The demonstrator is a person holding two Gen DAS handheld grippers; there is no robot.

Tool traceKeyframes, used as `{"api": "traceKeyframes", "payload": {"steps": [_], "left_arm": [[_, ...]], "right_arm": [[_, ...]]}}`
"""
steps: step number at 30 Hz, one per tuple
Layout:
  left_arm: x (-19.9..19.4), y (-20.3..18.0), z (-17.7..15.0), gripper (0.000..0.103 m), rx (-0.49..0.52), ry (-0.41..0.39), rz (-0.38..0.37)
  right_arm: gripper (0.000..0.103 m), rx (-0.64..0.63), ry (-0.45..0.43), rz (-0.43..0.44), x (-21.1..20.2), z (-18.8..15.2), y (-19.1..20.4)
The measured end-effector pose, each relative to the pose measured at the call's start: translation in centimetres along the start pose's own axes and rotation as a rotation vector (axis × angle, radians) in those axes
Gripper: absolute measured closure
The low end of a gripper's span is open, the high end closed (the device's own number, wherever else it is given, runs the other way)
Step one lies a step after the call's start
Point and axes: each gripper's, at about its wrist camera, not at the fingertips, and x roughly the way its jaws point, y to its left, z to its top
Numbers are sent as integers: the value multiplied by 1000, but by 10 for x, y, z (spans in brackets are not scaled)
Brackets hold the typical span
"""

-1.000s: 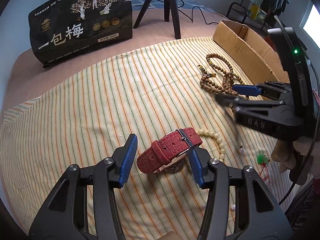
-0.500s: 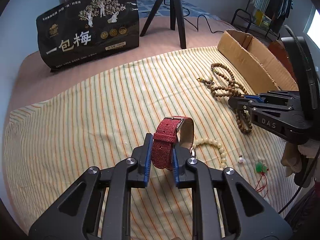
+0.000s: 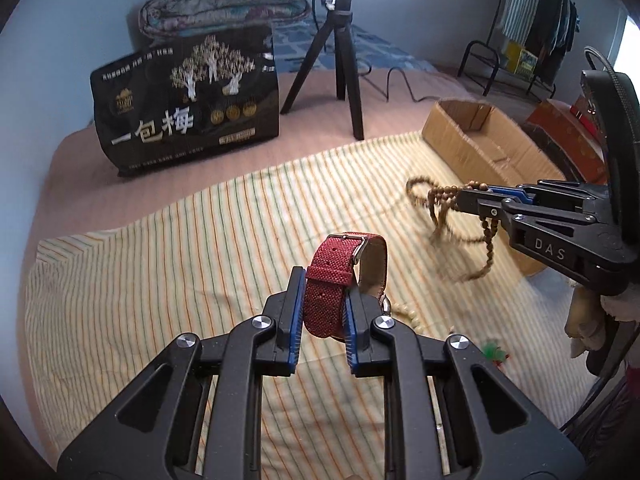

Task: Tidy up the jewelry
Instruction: 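Lift watch and bead strand into the cardboard box and open both tools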

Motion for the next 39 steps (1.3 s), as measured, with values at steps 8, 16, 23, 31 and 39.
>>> {"api": "traceKeyframes", "payload": {"steps": [8,16,23,31,39], "left_arm": [[-24,-18,13,87,9,-70,-27],[-39,-38,22,87,16,-109,-59],[-49,-56,33,87,23,-139,-89],[-52,-76,50,87,26,-167,-123],[-46,-101,61,87,56,-167,-143]], "right_arm": [[93,10,-76,29,-34,11,-6],[93,9,-175,45,-74,24,-9],[93,35,-265,43,-109,37,-25],[93,98,-319,40,-132,48,-56],[93,109,-388,87,-171,62,-72]]}}
